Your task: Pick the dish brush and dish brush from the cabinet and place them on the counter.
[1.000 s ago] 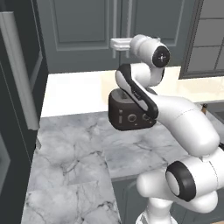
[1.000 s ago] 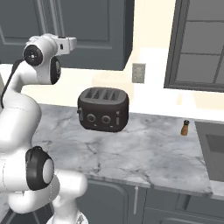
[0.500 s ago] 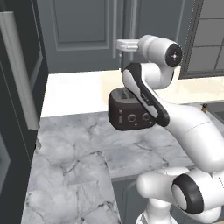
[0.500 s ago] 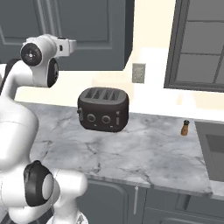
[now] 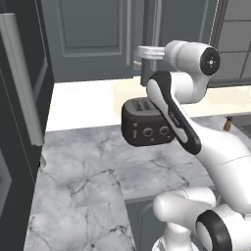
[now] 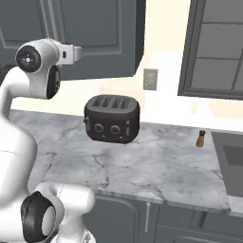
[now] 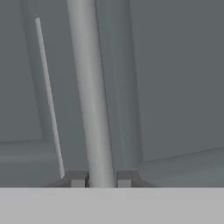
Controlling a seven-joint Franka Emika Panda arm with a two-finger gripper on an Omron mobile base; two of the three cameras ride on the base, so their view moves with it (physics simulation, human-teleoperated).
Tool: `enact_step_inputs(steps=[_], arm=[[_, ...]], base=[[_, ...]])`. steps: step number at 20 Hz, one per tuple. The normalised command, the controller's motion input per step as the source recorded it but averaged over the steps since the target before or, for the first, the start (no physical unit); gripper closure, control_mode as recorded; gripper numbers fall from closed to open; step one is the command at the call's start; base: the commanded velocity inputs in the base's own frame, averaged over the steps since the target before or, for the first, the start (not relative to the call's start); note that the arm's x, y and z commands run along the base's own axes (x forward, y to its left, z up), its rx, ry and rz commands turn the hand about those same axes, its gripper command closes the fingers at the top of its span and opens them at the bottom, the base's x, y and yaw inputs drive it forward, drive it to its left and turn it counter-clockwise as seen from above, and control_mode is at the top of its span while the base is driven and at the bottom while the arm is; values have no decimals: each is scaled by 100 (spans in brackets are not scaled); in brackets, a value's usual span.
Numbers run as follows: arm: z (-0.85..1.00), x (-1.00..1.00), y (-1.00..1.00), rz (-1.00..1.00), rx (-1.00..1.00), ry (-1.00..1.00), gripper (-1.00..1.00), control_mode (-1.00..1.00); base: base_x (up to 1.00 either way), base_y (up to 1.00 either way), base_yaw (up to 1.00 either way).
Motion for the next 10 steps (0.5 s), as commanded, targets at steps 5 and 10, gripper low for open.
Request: enact_step_inputs(steps=[5,10], arm=[[0,-54,-42,1,4,4,100,-100],[0,-43,-54,2,5,3,100,-100]], base=[[0,0,0],[0,0,0]])
